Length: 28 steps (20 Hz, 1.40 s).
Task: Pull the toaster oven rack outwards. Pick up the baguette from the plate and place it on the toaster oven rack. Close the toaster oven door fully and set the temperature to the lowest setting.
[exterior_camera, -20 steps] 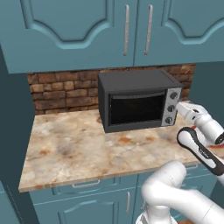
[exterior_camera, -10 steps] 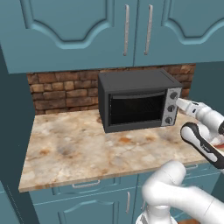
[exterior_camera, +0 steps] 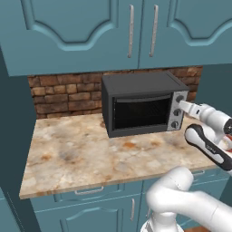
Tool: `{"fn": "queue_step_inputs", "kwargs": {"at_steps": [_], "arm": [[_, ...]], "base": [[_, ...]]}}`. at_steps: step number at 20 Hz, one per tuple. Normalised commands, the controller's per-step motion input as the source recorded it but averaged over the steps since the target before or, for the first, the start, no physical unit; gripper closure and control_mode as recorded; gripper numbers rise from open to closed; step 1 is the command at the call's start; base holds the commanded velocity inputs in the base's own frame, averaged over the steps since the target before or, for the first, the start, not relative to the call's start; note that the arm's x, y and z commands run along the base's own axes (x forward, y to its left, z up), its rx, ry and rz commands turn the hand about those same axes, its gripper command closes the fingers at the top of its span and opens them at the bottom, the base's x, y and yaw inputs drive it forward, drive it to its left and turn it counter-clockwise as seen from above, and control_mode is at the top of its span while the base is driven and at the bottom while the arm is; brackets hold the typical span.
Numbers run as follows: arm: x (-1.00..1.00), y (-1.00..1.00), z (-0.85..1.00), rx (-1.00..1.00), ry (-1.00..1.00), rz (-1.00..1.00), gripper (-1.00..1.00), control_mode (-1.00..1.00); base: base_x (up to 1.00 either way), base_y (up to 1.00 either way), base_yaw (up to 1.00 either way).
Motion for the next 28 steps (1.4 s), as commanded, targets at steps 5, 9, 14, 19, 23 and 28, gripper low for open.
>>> {"fn": "queue_step_inputs", "kwargs": {"at_steps": [5, 9, 14, 19, 23, 28], "arm": [[0.19, 0.08, -0.05, 0.00, -0.14, -0.05, -1.00, -1.00], [0.24, 0.00, 0.00, 0.00, -0.23, -0.11, -1.00, -1.00], [-0.01, 0.00, 0.00, 0.00, -0.03, -0.01, -1.00, -1.00], [-0.02, 0.00, 0.00, 0.00, 0.01, 0.00, -1.00, -1.00], [0.14, 0.00, 0.00, 0.00, 0.00, 0.00, -1.00, -1.00], [0.23, -0.04, 0.00, 0.00, 0.03, 0.00, -1.00, -1.00]], "base": [[0.00, 0.00, 0.00], [0.00, 0.00, 0.00], [0.00, 0.00, 0.00], [0.00, 0.00, 0.00], [0.00, 0.00, 0.00], [0.00, 0.00, 0.00]]}}
